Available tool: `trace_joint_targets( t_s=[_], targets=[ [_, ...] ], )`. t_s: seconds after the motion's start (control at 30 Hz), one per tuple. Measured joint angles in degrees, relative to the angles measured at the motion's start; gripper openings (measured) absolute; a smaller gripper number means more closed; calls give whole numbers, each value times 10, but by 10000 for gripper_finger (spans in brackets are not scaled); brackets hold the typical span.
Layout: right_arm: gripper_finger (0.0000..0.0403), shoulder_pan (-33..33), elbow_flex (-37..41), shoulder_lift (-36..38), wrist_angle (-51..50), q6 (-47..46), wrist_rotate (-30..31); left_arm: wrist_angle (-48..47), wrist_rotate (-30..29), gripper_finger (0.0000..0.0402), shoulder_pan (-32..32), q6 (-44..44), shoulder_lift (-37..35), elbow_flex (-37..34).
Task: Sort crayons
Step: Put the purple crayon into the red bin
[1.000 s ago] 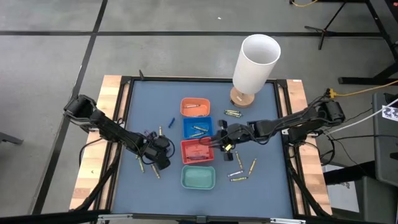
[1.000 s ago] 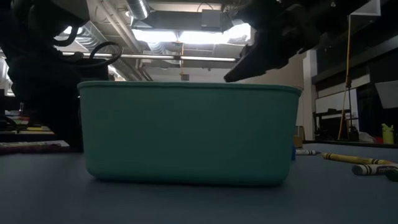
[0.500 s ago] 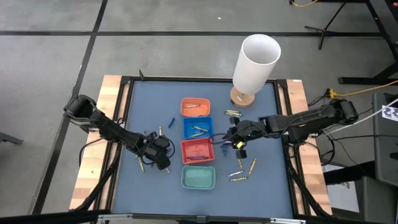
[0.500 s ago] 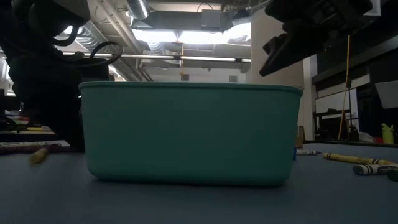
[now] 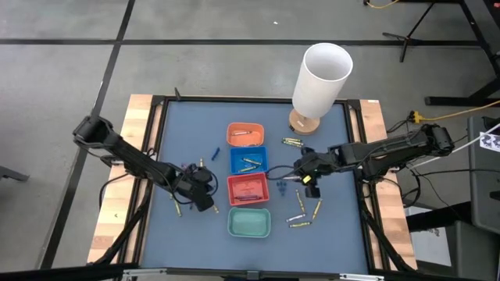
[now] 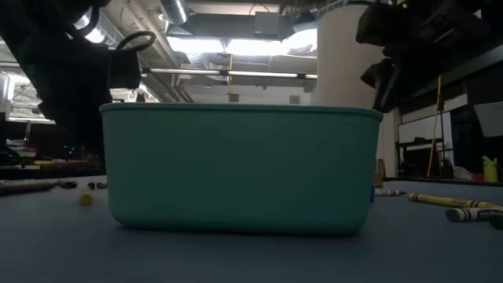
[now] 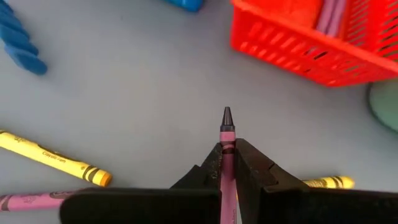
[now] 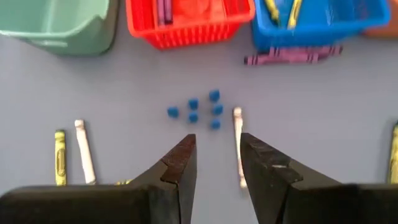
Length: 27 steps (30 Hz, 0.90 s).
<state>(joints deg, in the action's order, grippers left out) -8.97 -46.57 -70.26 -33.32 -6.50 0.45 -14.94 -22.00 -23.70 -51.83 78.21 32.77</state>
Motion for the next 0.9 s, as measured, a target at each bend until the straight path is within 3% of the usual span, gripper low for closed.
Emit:
trace_joint_targets(
  t_s=[0.43,0.9],
  targets=[
    [122,0,0,0,-33,-27,0,162,-5,7,0,94,-3,1],
    [122,0,0,0,-35,-32,0,361,-29,7,24,281,-1,1]
  ],
)
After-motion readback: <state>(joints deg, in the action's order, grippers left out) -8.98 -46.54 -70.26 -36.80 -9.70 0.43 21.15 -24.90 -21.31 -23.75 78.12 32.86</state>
